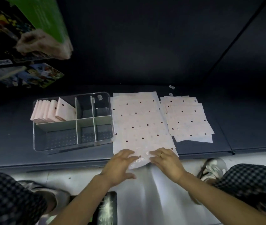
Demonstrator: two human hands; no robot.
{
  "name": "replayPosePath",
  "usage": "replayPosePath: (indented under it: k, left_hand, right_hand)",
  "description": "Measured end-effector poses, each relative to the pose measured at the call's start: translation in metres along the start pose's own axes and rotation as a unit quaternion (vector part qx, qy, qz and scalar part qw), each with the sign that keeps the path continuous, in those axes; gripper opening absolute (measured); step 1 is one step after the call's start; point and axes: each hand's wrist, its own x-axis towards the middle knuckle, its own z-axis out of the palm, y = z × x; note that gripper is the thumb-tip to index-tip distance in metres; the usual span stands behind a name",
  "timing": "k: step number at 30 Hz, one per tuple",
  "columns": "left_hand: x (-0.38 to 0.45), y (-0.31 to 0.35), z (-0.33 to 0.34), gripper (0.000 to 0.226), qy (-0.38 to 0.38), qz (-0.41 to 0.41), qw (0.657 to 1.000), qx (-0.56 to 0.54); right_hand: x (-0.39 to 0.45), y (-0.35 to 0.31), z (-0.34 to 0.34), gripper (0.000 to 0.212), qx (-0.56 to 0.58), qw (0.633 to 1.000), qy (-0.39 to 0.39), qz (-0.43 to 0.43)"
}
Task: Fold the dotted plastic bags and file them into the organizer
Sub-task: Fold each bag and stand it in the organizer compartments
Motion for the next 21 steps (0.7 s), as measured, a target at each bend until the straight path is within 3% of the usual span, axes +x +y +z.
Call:
replayPosePath:
  k: [2,4,6,9,12,14,18,21]
  left_hand:
    - [-0.004,-0.003,0.009,0.071,-0.01,0.004,1.0,0.017]
    - [-0.008,0.0,0.006,0.057,0.037,-0.004,0.999,-0.035]
    - [-0.008,0.009,-0.005,0.041,0.111,-0.013,0.99,-0.082]
    - [-0.003,0.025,-0.026,0.044,0.238,-0.019,0.956,-0.169]
    - [0.01,0.038,-0.048,0.043,0.375,-0.028,0.895,-0.238]
    - [0.019,0.04,-0.061,0.031,0.428,-0.044,0.872,-0.235]
    - [0.028,0.038,-0.064,0.031,0.438,-0.06,0.877,-0.189]
    - [0.031,0.034,-0.047,0.039,0.343,-0.039,0.929,-0.134]
  right_hand:
    - [-0.002,-0.002,-0.003,0.021,0.033,0.999,0.005,-0.008]
    - [0.001,-0.004,-0.013,0.005,0.067,0.997,-0.034,-0.015]
    - [0.008,-0.001,-0.026,0.017,0.11,0.989,-0.097,0.017]
    - [0.029,0.011,-0.054,0.022,0.168,0.974,-0.146,0.03]
    - [0.062,0.028,-0.083,0.017,0.188,0.977,-0.095,0.047]
    - [0.087,0.04,-0.092,0.016,0.151,0.986,-0.039,0.056]
    - [0.143,0.058,-0.083,0.022,0.05,0.995,-0.004,0.082]
    - [0.181,0.064,-0.06,0.026,-0.023,0.994,-0.048,0.099]
